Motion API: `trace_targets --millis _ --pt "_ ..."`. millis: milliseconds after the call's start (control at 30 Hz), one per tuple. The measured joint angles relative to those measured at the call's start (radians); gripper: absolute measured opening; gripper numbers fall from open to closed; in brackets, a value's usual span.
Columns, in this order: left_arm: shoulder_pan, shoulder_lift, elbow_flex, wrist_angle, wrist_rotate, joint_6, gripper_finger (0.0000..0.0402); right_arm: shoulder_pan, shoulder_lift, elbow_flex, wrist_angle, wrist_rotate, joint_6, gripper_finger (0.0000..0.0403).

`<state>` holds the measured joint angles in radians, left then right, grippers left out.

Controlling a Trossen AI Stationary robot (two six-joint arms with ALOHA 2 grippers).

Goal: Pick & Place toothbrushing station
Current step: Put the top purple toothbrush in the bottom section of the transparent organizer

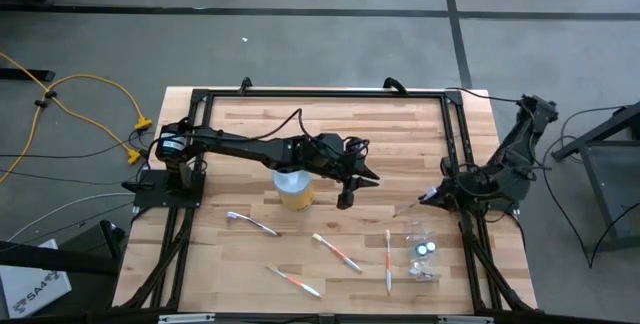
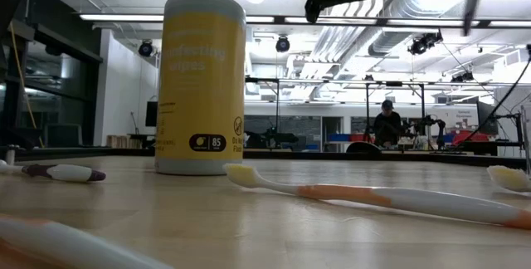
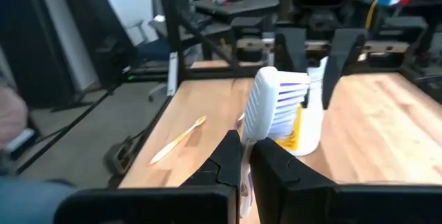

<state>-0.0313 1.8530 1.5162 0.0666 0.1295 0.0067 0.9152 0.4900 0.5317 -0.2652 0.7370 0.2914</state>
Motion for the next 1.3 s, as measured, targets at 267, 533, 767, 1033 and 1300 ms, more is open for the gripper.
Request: trace_targets --millis 267,533,767,1033,1300 --pt "-0.026 0.000 0.000 0.000 0.000 0.000 0.0068 0.130 0.071 0.069 -0.088 -0.025 0.034 0.0007" --pt "-0.052 0.000 0.000 0.000 0.000 0.000 0.0068 0.270 0.111 0.103 -0.148 -0.006 0.123 0.0007" --pt "-0.072 0.000 0.001 0.000 -0.038 0.000 0.0068 0.365 0.129 0.104 -0.148 -0.005 0.161 0.0007" --pt "-0.084 0.000 0.002 0.001 -0.039 -0.012 0.0068 0.437 0.162 0.104 -0.183 -0.005 0.273 0.0007" --pt "-0.083 0.000 0.002 0.001 -0.041 -0.015 0.0068 0.448 0.265 0.104 -0.211 -0.007 0.387 0.0007"
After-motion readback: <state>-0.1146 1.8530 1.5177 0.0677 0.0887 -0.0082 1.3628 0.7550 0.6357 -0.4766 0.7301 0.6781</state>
